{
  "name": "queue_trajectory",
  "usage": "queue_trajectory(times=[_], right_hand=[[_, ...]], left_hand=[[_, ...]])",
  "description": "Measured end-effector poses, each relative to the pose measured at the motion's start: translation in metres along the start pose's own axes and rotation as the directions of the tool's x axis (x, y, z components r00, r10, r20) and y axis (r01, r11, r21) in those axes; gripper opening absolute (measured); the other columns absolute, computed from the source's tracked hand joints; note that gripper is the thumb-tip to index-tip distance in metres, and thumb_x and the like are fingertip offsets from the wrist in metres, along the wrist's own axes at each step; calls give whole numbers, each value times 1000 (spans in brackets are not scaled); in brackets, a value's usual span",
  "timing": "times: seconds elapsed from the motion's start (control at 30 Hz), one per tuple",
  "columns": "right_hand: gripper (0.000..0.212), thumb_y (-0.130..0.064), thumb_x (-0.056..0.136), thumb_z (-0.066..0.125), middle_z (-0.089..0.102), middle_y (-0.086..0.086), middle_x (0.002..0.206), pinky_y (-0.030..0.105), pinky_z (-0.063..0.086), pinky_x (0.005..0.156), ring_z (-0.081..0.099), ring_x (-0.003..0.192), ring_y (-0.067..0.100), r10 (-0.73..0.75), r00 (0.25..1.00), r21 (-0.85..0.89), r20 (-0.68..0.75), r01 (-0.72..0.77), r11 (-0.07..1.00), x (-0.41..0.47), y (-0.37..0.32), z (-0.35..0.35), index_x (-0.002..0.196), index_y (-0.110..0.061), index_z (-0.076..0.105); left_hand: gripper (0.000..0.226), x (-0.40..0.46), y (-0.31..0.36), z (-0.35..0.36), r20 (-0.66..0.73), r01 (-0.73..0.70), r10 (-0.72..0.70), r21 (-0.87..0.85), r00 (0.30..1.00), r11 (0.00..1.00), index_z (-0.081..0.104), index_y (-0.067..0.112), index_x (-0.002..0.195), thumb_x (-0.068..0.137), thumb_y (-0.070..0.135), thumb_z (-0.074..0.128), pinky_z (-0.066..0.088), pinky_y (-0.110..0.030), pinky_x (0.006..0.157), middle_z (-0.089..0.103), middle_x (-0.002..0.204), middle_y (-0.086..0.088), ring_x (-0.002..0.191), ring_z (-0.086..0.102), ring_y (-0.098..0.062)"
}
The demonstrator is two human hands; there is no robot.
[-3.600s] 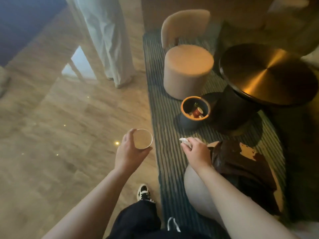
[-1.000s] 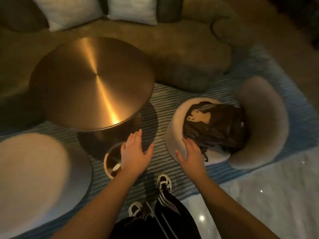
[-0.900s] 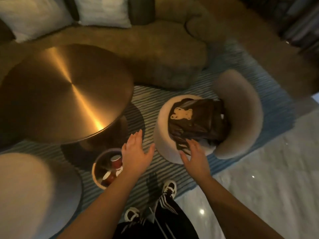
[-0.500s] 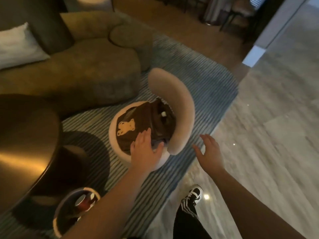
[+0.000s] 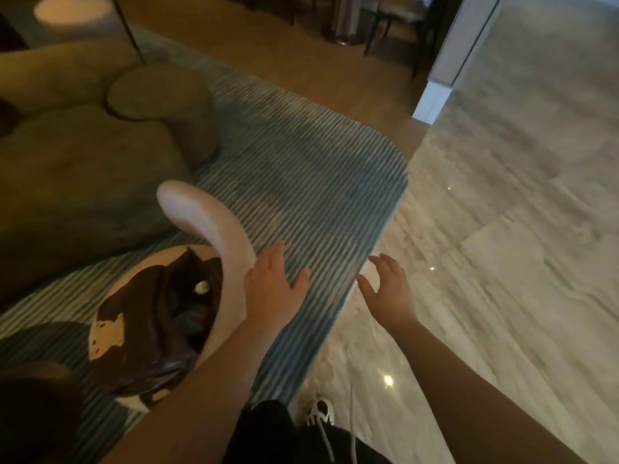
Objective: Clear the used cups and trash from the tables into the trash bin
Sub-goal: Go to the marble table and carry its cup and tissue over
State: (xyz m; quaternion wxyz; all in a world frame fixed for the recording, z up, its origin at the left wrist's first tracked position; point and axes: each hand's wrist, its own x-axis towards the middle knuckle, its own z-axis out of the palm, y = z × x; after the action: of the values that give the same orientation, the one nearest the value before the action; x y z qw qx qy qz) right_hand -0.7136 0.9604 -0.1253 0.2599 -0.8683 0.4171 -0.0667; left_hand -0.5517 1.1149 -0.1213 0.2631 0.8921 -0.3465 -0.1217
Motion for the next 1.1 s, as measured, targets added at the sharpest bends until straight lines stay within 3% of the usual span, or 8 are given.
queue_trajectory(times=[0.27, 0.5, 0.67, 1.1], right_hand=[[54, -45, 93, 48, 40, 7, 147, 39, 31, 110, 37, 135, 24, -14, 999, 11, 38, 13, 1000, 127, 19, -19, 138, -16, 42], [51, -40, 93, 50, 44, 10, 142, 41, 33, 108, 41, 130, 28, -68, 995, 25, 69, 67, 997, 309, 9, -11, 136, -13, 44], [52, -41, 93, 49, 44, 10, 141, 37, 31, 108, 40, 130, 28, -107, 982, -6, 158, 110, 994, 472, -17, -21, 136, -12, 44], [51, -37, 95, 49, 45, 10, 140, 34, 30, 110, 39, 131, 24, -224, 961, 9, 163, 225, 974, 787, -109, -37, 137, -9, 43]], left_hand=[[74, 118, 28, 18, -13, 44, -44, 18, 999, 999, 25, 14, 147, 89, 55, 46, 30, -44, 108, 35, 149, -9, 135, 33, -24], [73, 280, 33, 38, -55, 128, -130, -41, 990, 991, 25, 11, 147, 90, 50, 50, 26, -44, 111, 33, 150, -13, 136, 31, -26], [74, 425, 26, 23, -29, 216, -217, -9, 976, 976, 23, 14, 148, 91, 53, 47, 24, -43, 110, 31, 151, -10, 135, 31, -25], [73, 728, 27, -33, -17, 284, -283, 54, 959, 957, 17, 14, 150, 93, 54, 40, 22, -45, 111, 24, 154, -7, 139, 22, -23]])
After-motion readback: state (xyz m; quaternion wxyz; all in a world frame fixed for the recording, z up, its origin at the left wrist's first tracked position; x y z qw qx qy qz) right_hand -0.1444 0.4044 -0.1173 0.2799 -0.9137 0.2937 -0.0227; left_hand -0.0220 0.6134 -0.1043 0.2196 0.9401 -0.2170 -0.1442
